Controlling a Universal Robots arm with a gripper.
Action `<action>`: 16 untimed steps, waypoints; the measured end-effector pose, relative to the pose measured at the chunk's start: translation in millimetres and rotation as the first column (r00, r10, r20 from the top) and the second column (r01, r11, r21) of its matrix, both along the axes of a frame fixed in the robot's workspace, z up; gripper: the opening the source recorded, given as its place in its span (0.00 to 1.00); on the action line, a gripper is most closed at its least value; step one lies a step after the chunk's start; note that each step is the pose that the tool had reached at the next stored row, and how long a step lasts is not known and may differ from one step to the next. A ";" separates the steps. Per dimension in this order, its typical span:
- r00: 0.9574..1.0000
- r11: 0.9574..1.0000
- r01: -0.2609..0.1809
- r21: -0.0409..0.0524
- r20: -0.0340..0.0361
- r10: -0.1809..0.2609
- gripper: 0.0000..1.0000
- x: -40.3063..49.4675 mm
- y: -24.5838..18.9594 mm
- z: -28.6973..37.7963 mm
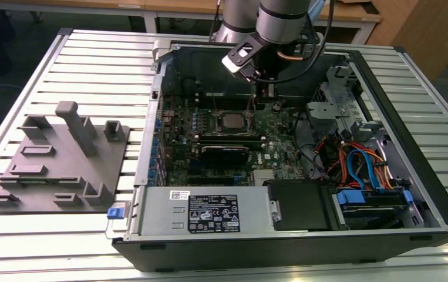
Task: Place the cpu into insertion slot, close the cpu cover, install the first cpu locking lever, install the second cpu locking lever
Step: 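Close the cpu cover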
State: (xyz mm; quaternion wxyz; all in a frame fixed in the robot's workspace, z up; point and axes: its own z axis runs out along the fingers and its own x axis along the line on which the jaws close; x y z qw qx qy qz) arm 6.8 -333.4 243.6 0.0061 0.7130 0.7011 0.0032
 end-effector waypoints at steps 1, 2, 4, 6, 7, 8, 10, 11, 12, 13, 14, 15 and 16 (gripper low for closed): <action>1.000 1.000 0.000 0.000 0.000 0.000 0.10 -0.7 0.0 0.0; 1.000 1.000 0.000 0.000 0.000 0.000 0.10 -1.5 0.0 0.0; 1.000 1.000 0.000 0.000 0.000 0.000 0.10 -3.5 0.0 -0.2; 1.000 1.000 0.000 0.000 0.000 0.000 0.10 -5.8 0.0 -0.3; 1.000 1.000 0.000 0.000 0.000 0.000 0.10 -7.2 0.0 -0.4; 1.000 1.000 0.000 0.000 0.000 0.000 0.10 -8.4 0.0 -0.5; 1.000 1.000 0.000 0.000 0.000 0.000 0.10 -10.7 0.0 -0.6; 1.000 1.000 0.000 0.000 0.000 0.000 0.10 -11.9 0.0 -0.8; 1.000 1.000 0.000 0.000 0.000 0.000 0.10 -13.0 0.0 -1.0; 1.000 1.000 0.000 0.000 0.000 0.000 0.10 -14.8 0.0 -1.3; 1.000 1.000 0.000 0.000 0.000 0.000 0.10 -16.9 0.1 -1.8; 1.000 1.000 0.000 0.000 0.000 0.000 0.10 -19.3 0.1 -2.4; 1.000 1.000 0.000 0.000 0.000 0.000 0.10 -22.1 0.0 -3.3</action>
